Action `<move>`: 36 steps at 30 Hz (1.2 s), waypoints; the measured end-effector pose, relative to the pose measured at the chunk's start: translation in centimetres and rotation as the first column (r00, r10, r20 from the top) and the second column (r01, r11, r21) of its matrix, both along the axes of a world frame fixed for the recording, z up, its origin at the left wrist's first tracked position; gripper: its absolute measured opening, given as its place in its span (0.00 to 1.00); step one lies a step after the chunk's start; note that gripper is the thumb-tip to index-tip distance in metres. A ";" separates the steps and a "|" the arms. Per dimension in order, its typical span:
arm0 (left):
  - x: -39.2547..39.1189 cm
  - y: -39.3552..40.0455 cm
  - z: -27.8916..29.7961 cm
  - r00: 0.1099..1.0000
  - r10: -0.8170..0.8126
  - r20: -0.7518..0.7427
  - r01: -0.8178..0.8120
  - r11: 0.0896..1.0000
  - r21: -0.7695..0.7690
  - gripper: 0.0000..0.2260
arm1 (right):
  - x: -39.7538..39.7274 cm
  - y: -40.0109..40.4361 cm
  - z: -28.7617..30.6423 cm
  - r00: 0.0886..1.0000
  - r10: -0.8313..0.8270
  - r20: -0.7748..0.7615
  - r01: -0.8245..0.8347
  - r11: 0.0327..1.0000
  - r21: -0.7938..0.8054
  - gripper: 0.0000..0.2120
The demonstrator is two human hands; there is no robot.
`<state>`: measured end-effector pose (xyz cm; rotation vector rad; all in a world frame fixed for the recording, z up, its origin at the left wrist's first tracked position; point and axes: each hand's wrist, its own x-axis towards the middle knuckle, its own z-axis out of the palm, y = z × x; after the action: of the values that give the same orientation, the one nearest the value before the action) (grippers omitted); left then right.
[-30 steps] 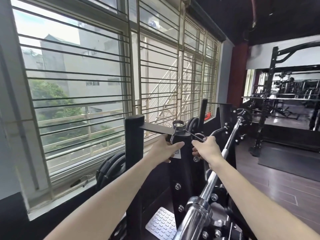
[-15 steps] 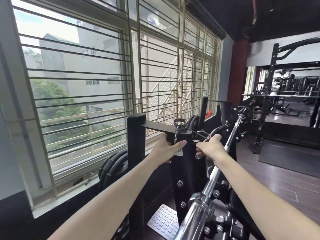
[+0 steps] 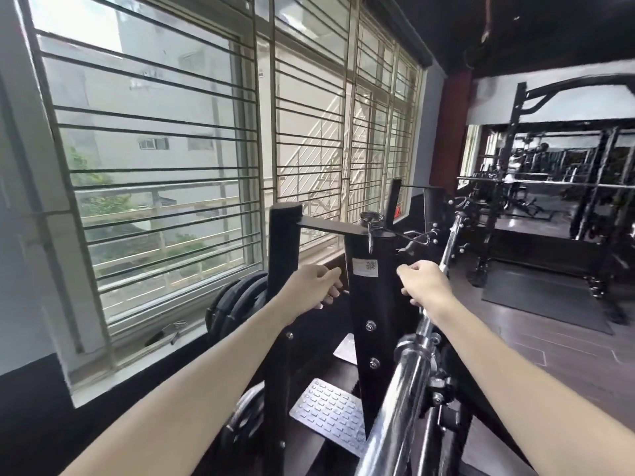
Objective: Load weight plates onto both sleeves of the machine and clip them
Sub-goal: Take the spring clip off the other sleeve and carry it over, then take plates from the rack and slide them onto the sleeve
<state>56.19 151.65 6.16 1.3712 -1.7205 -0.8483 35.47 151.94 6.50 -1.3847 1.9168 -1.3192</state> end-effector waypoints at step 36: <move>35.5 -20.9 -17.2 0.597 0.593 -0.540 -0.002 0.674 0.739 0.25 | 39.3 -25.5 -9.3 0.947 0.229 0.226 -0.300 0.881 0.365 0.10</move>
<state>91.71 130.73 -11.06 1.3895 -0.4368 -1.6419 74.76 126.39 -2.83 -1.2233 1.6832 -0.8338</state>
